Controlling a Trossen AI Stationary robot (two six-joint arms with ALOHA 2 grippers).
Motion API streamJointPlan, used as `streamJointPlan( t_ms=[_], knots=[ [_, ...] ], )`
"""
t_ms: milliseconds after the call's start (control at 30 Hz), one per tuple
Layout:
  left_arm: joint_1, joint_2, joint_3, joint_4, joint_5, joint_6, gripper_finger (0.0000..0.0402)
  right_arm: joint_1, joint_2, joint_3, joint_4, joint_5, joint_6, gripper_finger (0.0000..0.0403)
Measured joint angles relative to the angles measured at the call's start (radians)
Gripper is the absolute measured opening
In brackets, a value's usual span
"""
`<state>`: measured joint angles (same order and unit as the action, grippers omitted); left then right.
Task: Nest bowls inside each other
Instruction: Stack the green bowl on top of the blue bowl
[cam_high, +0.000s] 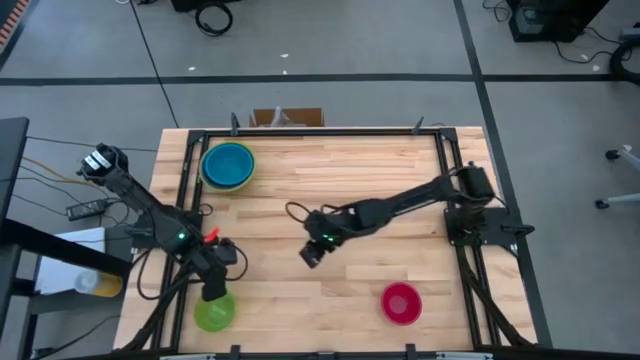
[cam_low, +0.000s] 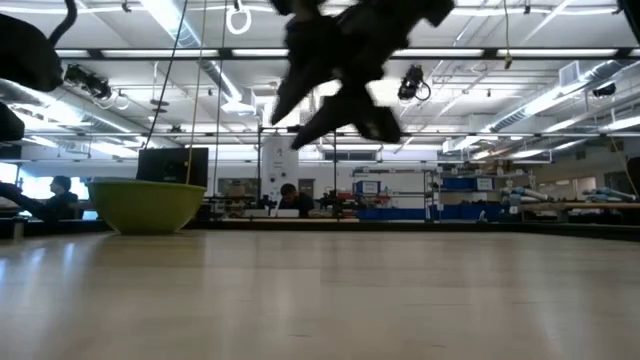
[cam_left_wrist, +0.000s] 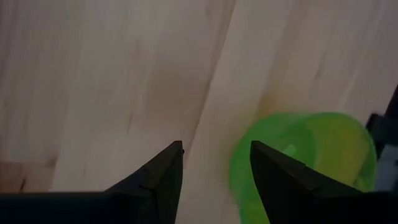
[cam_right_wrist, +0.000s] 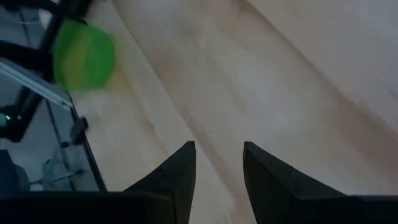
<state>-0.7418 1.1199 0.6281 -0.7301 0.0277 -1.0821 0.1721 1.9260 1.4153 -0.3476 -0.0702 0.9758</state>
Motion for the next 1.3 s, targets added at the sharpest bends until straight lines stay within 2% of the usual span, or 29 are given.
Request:
streamJointPlan(
  t_ms=[167,333,600,767,867,967,1067,1133,1300],
  knots=[
    [0.000,-0.005,0.016,-0.031,0.010,-0.091,0.0187,-0.027,0.119,0.160,-0.007,-0.013,-0.083,0.0138],
    [-0.001,-0.012,0.016,-0.059,0.077,-0.130,0.0187,-0.045,0.262,0.360,-0.005,-0.020,-0.162,0.0138],
    [-0.001,-0.031,0.016,-0.068,0.102,-0.164,0.0187,-0.058,0.451,0.575,0.074,-0.027,-0.160,0.0138],
    [-0.009,-0.031,0.016,-0.021,0.224,-0.160,0.0187,-0.047,0.564,0.699,0.160,-0.103,-0.161,0.0138],
    [-0.039,-0.031,0.016,0.027,0.242,-0.130,0.0187,-0.036,0.622,0.774,0.173,-0.117,-0.189,0.0138],
    [-0.071,-0.031,0.016,0.031,0.220,-0.130,0.0187,-0.022,0.675,0.844,0.178,-0.116,-0.253,0.0138],
    [-0.120,-0.020,0.016,0.026,0.132,-0.137,0.0185,-0.012,0.707,0.886,0.166,-0.089,-0.269,0.0138],
    [-0.147,-0.005,0.016,0.020,0.079,-0.146,0.0180,-0.009,0.708,0.890,0.160,-0.065,-0.265,0.0138],
    [-0.159,0.055,0.016,0.006,0.041,-0.148,0.0159,-0.010,0.687,0.891,0.104,0.028,-0.262,0.0138]
  ],
)
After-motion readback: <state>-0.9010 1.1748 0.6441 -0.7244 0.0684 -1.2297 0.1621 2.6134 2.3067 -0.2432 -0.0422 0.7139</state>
